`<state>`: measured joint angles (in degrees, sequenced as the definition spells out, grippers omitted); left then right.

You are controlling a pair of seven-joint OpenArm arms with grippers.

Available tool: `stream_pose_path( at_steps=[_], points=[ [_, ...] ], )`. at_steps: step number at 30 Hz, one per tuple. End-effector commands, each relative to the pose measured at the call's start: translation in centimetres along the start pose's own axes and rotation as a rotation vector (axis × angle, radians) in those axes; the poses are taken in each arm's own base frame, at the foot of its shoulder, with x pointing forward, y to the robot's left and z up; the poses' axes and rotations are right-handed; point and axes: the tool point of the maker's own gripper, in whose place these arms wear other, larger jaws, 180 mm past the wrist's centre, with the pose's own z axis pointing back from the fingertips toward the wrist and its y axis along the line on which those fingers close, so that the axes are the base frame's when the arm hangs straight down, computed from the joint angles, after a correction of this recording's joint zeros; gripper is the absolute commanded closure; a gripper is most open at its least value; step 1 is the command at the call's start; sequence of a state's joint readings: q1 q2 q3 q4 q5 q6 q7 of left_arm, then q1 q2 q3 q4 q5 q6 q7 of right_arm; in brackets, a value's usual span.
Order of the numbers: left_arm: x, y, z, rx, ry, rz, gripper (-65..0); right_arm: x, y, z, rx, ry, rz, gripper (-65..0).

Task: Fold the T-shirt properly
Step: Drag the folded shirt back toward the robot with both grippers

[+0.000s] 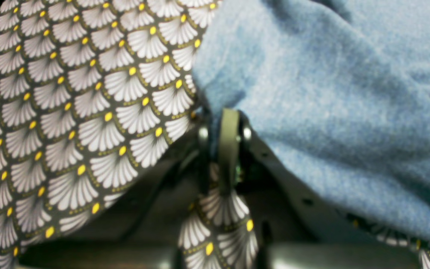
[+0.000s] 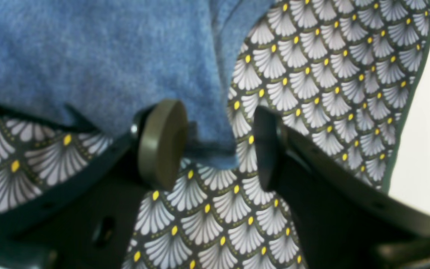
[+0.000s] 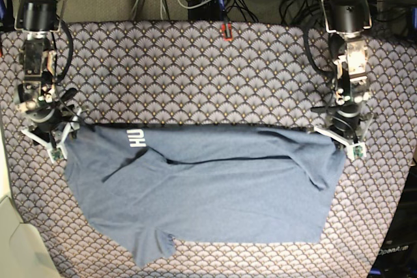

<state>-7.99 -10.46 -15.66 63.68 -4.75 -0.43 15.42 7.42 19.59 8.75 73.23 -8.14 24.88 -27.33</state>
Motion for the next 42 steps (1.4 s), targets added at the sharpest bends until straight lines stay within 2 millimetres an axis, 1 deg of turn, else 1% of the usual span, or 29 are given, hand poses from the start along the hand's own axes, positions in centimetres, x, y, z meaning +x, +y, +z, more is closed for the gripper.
stream_pose_path(
  at_steps=[1,4,6,8,9,11,12,14,17,18,19,21,23,25,28,31,34,35,37,38,40,42],
  points=[
    [2.3,0.5,-0.2,0.014,-0.063,-0.005,-0.3,1.7,-0.9,0.2,-0.015,-0.05,-0.003,-33.1],
    [2.3,0.5,-0.2,0.014,-0.063,-0.005,-0.3,0.8,-0.7,-0.3,-0.005,-0.025,-0.016,-32.9],
    [2.3,0.5,-0.2,0.012,-0.063,-0.005,-0.3,-0.3,-0.4,-0.8,0.008,0.004,-0.027,-32.8],
    [2.3,0.5,-0.2,0.012,-0.063,-0.005,-0.3,-0.9,-0.2,-1.0,0.015,0.018,-0.034,-32.7],
    [2.3,0.5,-0.2,0.012,-0.063,-0.005,-0.3,-1.1,-0.1,-1.1,0.017,0.022,-0.035,-32.1],
    [2.3,0.5,-0.2,0.012,-0.063,-0.005,-0.3,-1.1,-0.1,-1.1,0.017,0.024,-0.035,-29.0],
    [2.3,0.5,-0.2,0.012,-0.063,-0.007,-0.3,-1.1,-0.1,-1.1,0.017,0.024,-0.035,-26.2],
    [2.3,0.5,-0.2,0.012,-0.063,-0.007,-0.3,-1.1,-0.1,-1.1,0.017,0.024,-0.035,-18.3],
    [2.4,0.5,-0.1,0.012,-0.065,-0.007,-0.3,-1.5,-0.1,-1.0,0.017,0.031,-0.03,-1.5],
    [2.3,0.5,-0.1,0.012,-0.063,-0.007,-0.3,-1.6,-0.2,-0.9,0.016,0.033,-0.028,0.0],
    [2.3,0.5,-0.1,0.012,-0.063,-0.007,-0.3,-1.8,-0.1,-0.9,0.017,0.037,-0.027,0.0],
    [2.3,0.5,0.0,0.012,-0.065,-0.009,-0.3,-3.4,-0.4,-0.5,0.014,0.065,-0.012,0.0],
    [1.3,0.7,0.4,0.013,-0.049,-0.015,-0.3,-3.5,-0.3,0.1,0.011,0.06,0.005,0.0],
    [1.7,0.8,0.8,0.011,-0.064,-0.023,-0.3,-3.6,0.0,0.9,0.009,0.05,0.027,0.0],
    [0.9,1.0,1.6,0.011,-0.059,-0.037,-0.3,-3.8,0.5,1.9,0.012,0.037,0.055,0.0],
    [0.5,1.1,2.9,0.007,-0.068,-0.054,-0.3,-4.7,0.9,3.2,0.014,0.045,0.091,0.0],
    [-0.3,1.3,4.2,0.003,-0.036,-0.071,-0.3,-5.7,1.6,4.4,0.024,0.053,0.117,0.0],
    [-0.5,1.5,4.6,0.008,-0.019,-0.073,-0.3,-6.2,1.6,5.0,0.021,0.055,0.12,0.0],
    [-0.8,2.8,5.8,0.038,0.0,-0.056,-0.3,-7.0,1.3,6.1,0.007,0.058,0.115,0.0],
    [-1.0,3.4,6.3,0.052,0.007,-0.052,-0.3,-7.3,1.4,6.7,0.01,0.06,0.118,0.0],
    [-1.2,4.0,6.9,0.064,0.01,-0.053,-0.3,-7.8,2.4,7.6,0.051,0.056,0.107,0.0],
    [-1.8,4.4,7.6,0.07,0.022,-0.06,-0.3,-8.8,2.6,8.6,0.078,0.065,0.096,0.0]
  ],
)
